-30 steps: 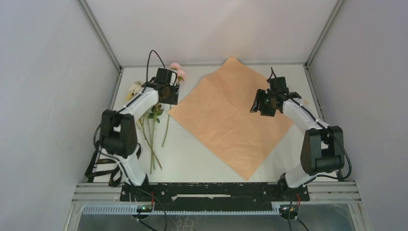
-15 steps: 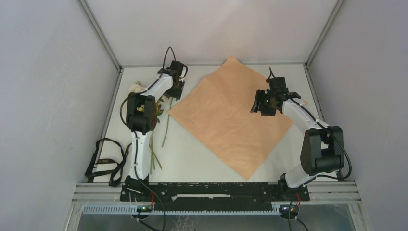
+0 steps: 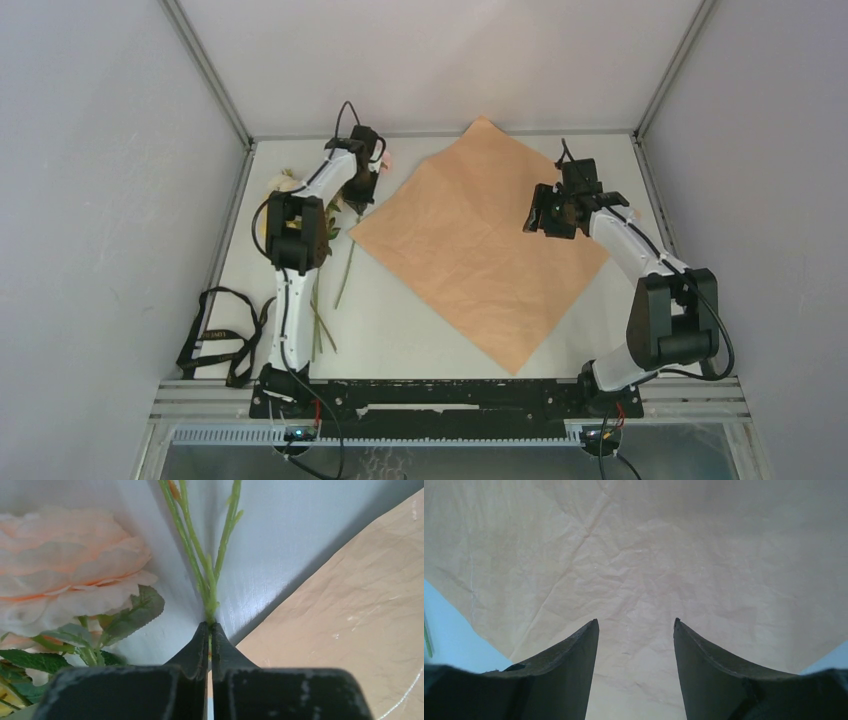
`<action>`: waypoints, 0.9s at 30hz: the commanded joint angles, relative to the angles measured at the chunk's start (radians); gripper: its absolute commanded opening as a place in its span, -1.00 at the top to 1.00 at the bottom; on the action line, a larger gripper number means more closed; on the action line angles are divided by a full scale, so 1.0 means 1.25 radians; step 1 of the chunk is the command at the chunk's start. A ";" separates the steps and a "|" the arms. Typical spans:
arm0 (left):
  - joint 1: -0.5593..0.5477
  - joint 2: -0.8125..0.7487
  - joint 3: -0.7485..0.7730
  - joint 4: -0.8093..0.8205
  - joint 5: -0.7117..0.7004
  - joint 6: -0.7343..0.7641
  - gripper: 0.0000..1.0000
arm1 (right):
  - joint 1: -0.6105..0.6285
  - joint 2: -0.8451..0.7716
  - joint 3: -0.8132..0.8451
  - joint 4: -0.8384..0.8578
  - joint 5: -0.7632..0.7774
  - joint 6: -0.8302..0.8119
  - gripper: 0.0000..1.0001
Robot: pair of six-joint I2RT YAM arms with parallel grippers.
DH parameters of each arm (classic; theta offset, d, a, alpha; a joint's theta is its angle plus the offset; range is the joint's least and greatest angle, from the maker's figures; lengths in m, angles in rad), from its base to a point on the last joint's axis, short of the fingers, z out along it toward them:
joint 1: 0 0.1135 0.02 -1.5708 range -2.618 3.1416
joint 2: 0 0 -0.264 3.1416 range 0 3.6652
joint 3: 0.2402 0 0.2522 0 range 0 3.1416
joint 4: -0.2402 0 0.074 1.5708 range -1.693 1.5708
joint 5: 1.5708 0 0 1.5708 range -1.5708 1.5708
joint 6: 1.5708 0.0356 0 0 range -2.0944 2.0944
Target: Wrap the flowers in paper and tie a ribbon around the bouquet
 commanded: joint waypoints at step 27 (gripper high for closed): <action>0.049 -0.572 -0.602 0.277 0.153 -0.224 0.05 | 0.380 0.072 0.074 0.366 -0.209 0.228 -0.24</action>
